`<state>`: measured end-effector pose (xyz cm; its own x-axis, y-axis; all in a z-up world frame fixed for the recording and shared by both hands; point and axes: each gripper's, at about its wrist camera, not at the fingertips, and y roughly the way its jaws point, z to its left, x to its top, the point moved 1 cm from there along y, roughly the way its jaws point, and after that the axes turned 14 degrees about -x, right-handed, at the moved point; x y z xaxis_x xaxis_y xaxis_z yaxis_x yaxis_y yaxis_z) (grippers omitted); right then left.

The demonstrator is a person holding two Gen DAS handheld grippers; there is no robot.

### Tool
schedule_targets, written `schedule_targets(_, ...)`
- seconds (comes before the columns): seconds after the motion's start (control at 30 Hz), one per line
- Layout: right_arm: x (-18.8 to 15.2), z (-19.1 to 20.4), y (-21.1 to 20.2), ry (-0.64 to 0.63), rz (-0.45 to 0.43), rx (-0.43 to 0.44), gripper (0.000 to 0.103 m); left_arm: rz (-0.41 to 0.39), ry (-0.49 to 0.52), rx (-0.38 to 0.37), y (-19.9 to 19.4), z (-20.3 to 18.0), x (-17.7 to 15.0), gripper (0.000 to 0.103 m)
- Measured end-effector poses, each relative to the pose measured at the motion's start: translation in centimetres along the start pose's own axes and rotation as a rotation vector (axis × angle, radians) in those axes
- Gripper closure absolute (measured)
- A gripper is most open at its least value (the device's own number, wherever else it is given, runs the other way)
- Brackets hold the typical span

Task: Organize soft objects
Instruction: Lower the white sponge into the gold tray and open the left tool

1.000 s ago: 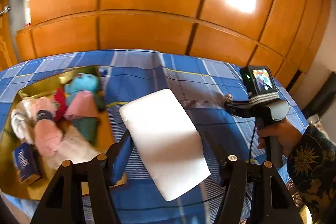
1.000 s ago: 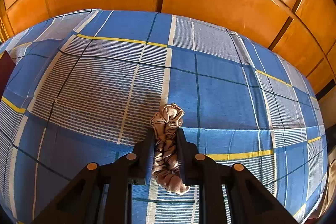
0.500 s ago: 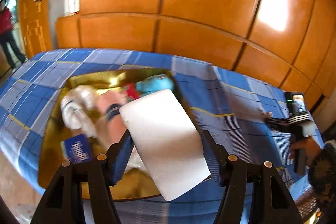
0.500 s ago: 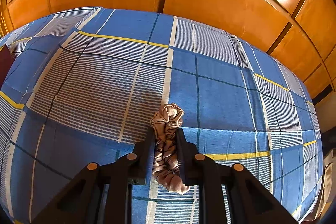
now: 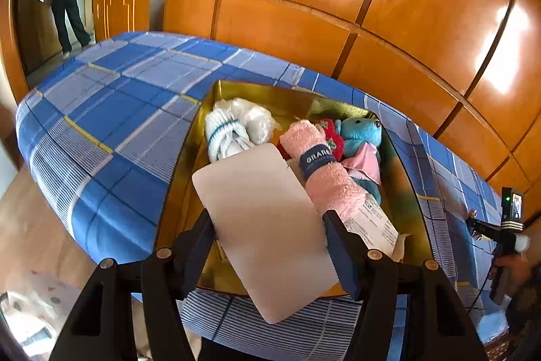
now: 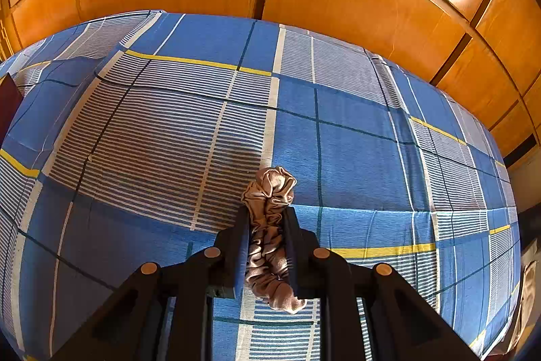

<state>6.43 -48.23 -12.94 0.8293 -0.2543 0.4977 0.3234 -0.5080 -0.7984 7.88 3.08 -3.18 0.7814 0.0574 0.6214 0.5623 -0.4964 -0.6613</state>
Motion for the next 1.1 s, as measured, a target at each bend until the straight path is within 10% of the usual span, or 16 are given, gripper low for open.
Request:
schedule_targets(0.43,0.0,0.1,-0.1,0.002,0.002,-0.002,0.085,0.107,0.005,0.018,7.1,-1.1,0.3,0.027)
schedule_targets(1.1,0.1,-0.2,-0.1,0.02,0.007,0.004,0.085,0.022,0.082,0.128,4.2,-2.9,-1.4,0.018)
